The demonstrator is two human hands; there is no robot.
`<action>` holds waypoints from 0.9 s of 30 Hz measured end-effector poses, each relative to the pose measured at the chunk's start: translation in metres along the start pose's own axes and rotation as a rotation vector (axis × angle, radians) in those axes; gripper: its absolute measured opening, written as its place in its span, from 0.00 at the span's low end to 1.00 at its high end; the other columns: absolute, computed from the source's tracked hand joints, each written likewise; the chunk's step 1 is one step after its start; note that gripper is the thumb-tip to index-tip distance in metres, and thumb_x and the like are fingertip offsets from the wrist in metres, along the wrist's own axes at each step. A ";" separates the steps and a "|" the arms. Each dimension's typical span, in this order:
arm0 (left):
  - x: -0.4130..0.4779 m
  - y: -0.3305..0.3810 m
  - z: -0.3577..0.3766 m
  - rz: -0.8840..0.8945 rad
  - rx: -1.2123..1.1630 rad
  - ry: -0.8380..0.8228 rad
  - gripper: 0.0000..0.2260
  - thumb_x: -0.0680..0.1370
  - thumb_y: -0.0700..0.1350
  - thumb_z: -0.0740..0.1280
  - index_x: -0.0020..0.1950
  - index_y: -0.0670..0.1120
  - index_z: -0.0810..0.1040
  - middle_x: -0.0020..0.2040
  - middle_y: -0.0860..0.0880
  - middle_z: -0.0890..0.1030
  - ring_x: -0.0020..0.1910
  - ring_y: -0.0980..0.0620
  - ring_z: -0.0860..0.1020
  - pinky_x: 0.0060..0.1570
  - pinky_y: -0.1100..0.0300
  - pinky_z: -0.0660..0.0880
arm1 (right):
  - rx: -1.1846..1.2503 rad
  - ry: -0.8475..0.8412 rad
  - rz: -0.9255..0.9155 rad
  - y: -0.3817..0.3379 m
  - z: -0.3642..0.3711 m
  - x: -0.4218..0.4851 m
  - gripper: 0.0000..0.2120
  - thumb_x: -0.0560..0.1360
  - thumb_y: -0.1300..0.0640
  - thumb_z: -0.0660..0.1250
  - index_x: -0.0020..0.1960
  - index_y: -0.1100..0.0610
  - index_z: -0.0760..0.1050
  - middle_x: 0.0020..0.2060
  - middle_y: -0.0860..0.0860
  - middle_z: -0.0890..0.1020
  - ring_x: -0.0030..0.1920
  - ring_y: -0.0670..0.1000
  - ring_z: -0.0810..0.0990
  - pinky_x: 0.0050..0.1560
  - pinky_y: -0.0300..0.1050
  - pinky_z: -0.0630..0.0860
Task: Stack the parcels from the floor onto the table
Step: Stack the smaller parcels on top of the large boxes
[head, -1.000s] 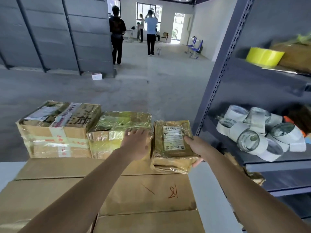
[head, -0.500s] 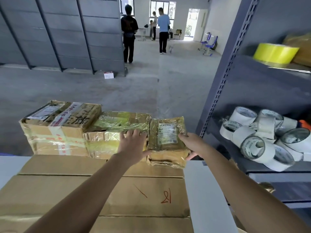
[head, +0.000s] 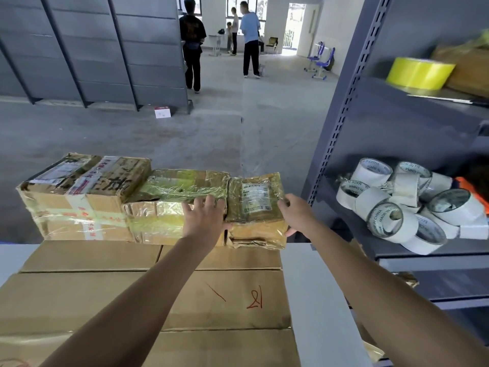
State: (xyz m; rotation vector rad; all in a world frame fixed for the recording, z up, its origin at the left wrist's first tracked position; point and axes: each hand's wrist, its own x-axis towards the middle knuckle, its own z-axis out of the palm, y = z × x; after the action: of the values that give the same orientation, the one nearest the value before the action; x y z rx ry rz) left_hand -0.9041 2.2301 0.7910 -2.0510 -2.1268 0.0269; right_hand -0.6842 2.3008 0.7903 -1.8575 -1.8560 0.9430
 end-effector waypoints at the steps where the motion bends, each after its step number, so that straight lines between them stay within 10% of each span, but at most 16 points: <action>1: 0.000 0.000 0.001 -0.001 0.000 0.007 0.27 0.76 0.64 0.61 0.68 0.48 0.64 0.64 0.46 0.70 0.64 0.42 0.70 0.64 0.40 0.66 | -0.009 0.019 -0.004 -0.001 0.001 0.000 0.21 0.82 0.46 0.53 0.71 0.54 0.66 0.44 0.60 0.79 0.29 0.50 0.84 0.27 0.40 0.70; 5: 0.001 0.000 0.002 0.018 0.013 0.023 0.27 0.76 0.63 0.61 0.67 0.47 0.64 0.64 0.46 0.71 0.63 0.41 0.71 0.64 0.40 0.65 | -0.058 0.011 -0.001 -0.002 0.008 0.001 0.20 0.83 0.47 0.51 0.69 0.56 0.67 0.40 0.56 0.74 0.37 0.54 0.85 0.18 0.34 0.66; 18: 0.000 -0.022 -0.010 0.130 -0.147 0.027 0.28 0.75 0.63 0.62 0.69 0.49 0.65 0.65 0.45 0.70 0.65 0.44 0.69 0.65 0.47 0.67 | -0.412 0.221 -0.076 -0.017 0.011 -0.020 0.19 0.82 0.48 0.53 0.68 0.57 0.63 0.57 0.55 0.75 0.51 0.56 0.77 0.50 0.55 0.77; 27: -0.008 -0.032 -0.012 0.233 -0.251 0.135 0.22 0.79 0.59 0.60 0.68 0.48 0.66 0.64 0.45 0.70 0.64 0.44 0.68 0.63 0.48 0.68 | -0.578 0.385 -0.096 -0.031 0.022 -0.066 0.21 0.81 0.49 0.55 0.72 0.53 0.62 0.62 0.56 0.72 0.63 0.58 0.70 0.53 0.53 0.74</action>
State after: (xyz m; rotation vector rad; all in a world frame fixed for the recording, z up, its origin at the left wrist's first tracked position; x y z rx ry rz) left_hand -0.9339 2.2196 0.8066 -2.3556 -1.8837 -0.3523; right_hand -0.7169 2.2342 0.8091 -2.0391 -2.0696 -0.0142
